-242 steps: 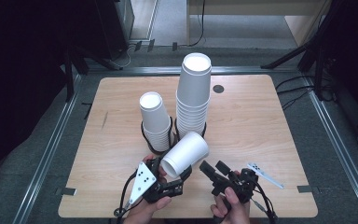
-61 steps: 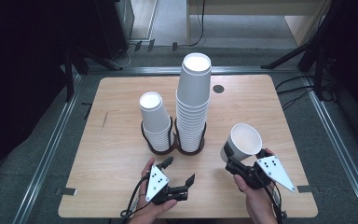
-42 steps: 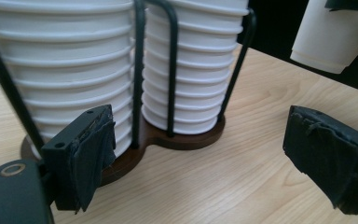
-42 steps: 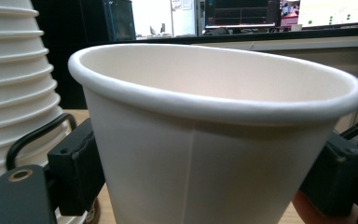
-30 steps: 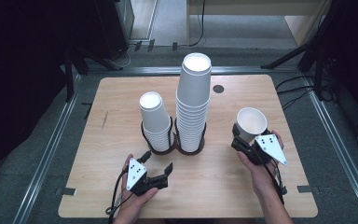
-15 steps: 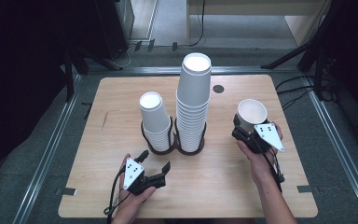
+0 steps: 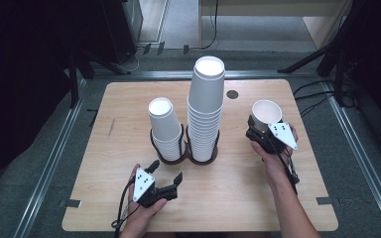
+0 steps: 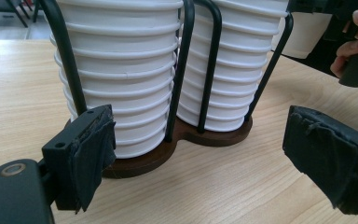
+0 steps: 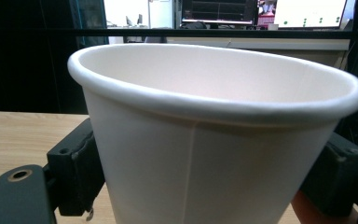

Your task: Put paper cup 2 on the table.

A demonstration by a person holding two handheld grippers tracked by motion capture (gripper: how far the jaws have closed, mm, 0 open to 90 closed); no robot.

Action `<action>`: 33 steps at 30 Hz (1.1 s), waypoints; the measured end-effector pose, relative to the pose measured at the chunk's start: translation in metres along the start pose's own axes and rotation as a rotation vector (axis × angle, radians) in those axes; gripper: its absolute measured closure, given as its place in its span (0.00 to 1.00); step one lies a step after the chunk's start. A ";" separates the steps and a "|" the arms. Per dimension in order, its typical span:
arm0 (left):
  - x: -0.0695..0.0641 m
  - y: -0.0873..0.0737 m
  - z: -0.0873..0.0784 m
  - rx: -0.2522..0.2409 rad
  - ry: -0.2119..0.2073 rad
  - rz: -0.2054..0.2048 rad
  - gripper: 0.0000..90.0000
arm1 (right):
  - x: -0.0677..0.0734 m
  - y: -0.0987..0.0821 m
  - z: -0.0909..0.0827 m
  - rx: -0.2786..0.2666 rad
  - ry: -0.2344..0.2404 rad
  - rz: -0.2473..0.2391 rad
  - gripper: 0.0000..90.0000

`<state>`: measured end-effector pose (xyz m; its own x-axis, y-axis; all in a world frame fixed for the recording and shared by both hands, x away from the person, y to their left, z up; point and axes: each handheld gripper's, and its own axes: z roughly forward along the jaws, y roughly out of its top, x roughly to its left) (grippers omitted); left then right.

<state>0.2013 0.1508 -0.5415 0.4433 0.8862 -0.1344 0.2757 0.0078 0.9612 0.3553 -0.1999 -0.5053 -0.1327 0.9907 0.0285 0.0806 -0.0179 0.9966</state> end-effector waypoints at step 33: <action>-0.002 -0.001 0.001 0.008 -0.004 0.002 0.10 | -0.016 -0.037 0.003 0.143 -0.053 0.009 0.14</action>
<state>0.2011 0.1484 -0.5428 0.4474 0.8843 -0.1334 0.2817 0.0022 0.9595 0.3575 -0.2147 -0.5432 -0.0793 0.9964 0.0293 0.2219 -0.0110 0.9750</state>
